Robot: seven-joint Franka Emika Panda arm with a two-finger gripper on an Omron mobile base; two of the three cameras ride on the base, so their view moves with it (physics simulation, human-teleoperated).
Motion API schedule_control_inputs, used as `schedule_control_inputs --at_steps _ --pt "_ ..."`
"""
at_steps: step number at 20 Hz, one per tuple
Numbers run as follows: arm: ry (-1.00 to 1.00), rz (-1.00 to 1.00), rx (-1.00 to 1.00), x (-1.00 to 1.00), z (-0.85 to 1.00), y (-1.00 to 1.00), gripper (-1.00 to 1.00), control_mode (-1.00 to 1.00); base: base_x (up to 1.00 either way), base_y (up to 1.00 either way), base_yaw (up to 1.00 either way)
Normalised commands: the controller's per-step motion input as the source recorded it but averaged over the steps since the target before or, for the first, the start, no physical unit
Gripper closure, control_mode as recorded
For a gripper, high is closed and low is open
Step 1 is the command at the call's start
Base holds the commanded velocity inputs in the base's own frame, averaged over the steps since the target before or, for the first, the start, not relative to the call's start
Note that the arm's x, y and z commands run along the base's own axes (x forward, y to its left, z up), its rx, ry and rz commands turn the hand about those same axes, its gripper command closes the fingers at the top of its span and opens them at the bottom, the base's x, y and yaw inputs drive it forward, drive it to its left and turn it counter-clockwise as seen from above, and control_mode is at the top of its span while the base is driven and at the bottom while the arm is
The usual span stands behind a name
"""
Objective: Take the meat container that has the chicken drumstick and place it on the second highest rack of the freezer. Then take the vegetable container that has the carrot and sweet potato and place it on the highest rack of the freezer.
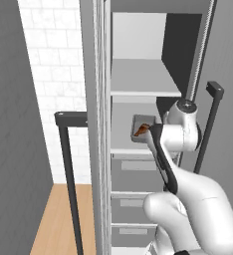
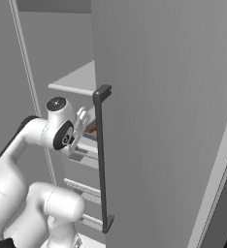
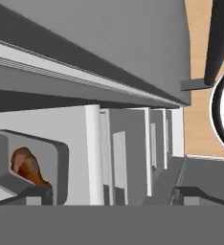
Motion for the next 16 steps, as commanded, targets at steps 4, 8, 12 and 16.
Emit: schedule_control_inputs --at_steps 4,8,12,16 --pt "0.11 0.01 -0.01 -0.82 0.28 0.00 -1.00 -1.00 0.00 0.00 0.00" --pt "0.14 0.01 -0.03 -0.71 0.25 0.00 -1.00 -1.00 0.00 0.00 0.00" --pt "0.13 0.07 -0.01 -0.26 0.41 0.00 -1.00 -1.00 0.00 0.00 0.00" --pt "0.08 0.13 0.00 -0.04 0.38 0.02 -1.00 -1.00 0.00 0.00 0.00"
